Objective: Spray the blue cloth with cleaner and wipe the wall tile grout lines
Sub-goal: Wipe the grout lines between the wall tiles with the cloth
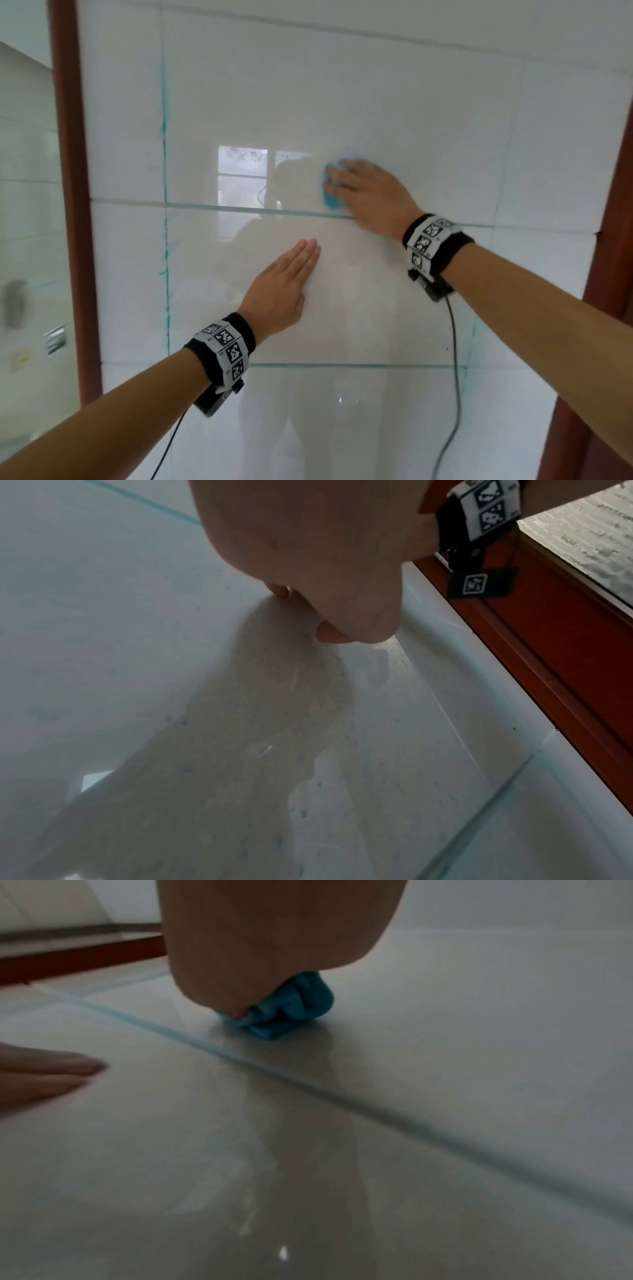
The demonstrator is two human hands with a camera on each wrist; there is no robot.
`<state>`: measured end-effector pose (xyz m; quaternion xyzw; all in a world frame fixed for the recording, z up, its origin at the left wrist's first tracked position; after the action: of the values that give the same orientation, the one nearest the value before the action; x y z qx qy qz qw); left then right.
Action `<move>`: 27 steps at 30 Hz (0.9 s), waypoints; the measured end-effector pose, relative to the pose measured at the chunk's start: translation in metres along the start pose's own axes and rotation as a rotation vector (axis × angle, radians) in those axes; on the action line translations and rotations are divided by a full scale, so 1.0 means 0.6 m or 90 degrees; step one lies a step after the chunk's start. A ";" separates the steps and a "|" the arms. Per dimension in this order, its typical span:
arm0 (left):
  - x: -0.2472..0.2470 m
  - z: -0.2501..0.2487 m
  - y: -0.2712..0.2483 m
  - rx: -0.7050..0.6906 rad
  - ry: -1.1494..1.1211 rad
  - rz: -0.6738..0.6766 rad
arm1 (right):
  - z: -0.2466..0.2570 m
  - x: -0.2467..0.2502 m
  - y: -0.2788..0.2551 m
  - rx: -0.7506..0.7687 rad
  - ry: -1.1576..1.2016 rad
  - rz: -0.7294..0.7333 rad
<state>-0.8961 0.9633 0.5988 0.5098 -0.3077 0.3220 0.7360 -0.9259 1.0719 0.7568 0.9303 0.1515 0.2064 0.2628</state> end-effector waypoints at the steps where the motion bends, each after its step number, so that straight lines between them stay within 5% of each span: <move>1: 0.000 -0.001 0.000 0.001 -0.003 0.003 | -0.039 0.018 0.006 -0.054 0.014 -0.031; 4: 0.005 -0.003 -0.003 0.005 -0.012 -0.011 | -0.147 0.058 0.008 -0.331 0.159 -0.109; 6: 0.012 -0.003 -0.011 0.009 -0.020 -0.027 | -0.137 0.054 0.020 -0.390 0.180 -0.129; 12: 0.036 0.028 -0.054 0.039 0.003 -0.043 | 0.046 -0.018 0.039 -0.037 0.065 -0.056; 16: 0.045 0.072 -0.074 0.064 0.022 -0.019 | 0.037 -0.001 0.059 0.149 -0.067 -0.003; 18: 0.043 0.085 -0.075 0.068 0.032 -0.002 | -0.035 0.037 0.088 0.040 -0.019 -0.058; 20: 0.037 0.089 -0.074 0.065 0.033 0.010 | -0.115 0.071 0.101 -0.202 0.117 -0.135; 22: 0.035 0.089 -0.074 0.062 0.040 0.003 | -0.117 0.070 0.111 -0.326 0.172 -0.169; 27: 0.039 0.089 -0.073 0.039 0.034 -0.003 | 0.035 0.017 0.141 -0.124 0.120 -0.145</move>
<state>-0.8540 0.9045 0.6085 0.5240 -0.2768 0.3434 0.7287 -0.8925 0.9980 0.7907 0.8538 0.2593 0.2754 0.3577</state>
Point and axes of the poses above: each hand's wrist, its own y-axis towards the middle knuckle, its own x-axis out of the back of the hand, z = x × y, the point moved 9 cm from there along y, towards the middle knuckle, and after that the axes turned 13 degrees about z, right-handed, at the moved point
